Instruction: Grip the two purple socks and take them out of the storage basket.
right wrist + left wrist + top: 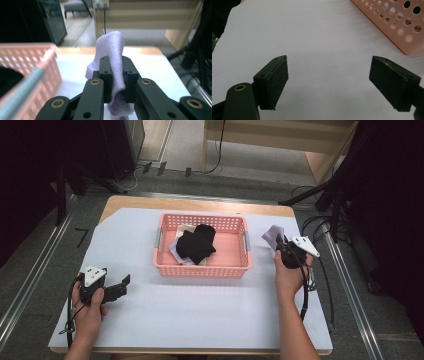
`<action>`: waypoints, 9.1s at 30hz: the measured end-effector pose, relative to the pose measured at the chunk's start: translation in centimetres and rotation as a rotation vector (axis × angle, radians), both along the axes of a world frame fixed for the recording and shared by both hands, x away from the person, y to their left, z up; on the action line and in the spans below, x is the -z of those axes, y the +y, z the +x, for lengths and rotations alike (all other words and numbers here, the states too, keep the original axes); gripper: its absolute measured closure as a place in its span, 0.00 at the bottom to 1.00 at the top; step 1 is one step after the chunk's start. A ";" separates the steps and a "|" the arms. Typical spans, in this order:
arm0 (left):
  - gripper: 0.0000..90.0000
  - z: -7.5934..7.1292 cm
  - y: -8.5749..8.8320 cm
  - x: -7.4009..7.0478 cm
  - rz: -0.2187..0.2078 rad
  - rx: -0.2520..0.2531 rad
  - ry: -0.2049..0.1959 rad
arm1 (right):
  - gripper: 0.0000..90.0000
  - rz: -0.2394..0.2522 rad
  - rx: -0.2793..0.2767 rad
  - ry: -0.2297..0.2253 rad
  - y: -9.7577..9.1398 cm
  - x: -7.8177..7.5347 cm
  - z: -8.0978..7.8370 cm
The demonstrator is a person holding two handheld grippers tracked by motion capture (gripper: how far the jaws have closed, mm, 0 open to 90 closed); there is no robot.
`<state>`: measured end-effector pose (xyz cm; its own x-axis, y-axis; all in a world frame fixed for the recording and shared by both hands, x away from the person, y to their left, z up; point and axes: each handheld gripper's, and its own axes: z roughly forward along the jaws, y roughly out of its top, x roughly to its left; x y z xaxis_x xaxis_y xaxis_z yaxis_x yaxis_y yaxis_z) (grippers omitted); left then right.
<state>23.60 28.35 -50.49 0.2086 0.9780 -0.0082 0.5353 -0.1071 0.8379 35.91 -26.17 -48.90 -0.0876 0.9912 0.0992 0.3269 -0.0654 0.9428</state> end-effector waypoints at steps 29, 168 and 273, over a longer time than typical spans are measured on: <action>0.18 0.0 0.1 0.0 -0.008 0.001 -0.003 | 0.53 0.046 -0.358 -0.029 14.5 -6.0 1.8; 0.18 0.1 0.2 0.0 -0.023 -0.001 0.000 | 0.91 -0.013 -0.417 0.046 20.3 -4.2 4.4; 0.18 0.0 -0.1 0.0 -0.003 -0.009 -0.009 | 0.04 0.050 -0.168 0.141 -10.5 4.1 -15.7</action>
<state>23.55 28.28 -50.50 0.1998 0.9798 -0.0098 0.5287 -0.0994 0.8429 20.22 -36.64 -53.02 -0.2333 0.9573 0.1710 0.4651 -0.0445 0.8841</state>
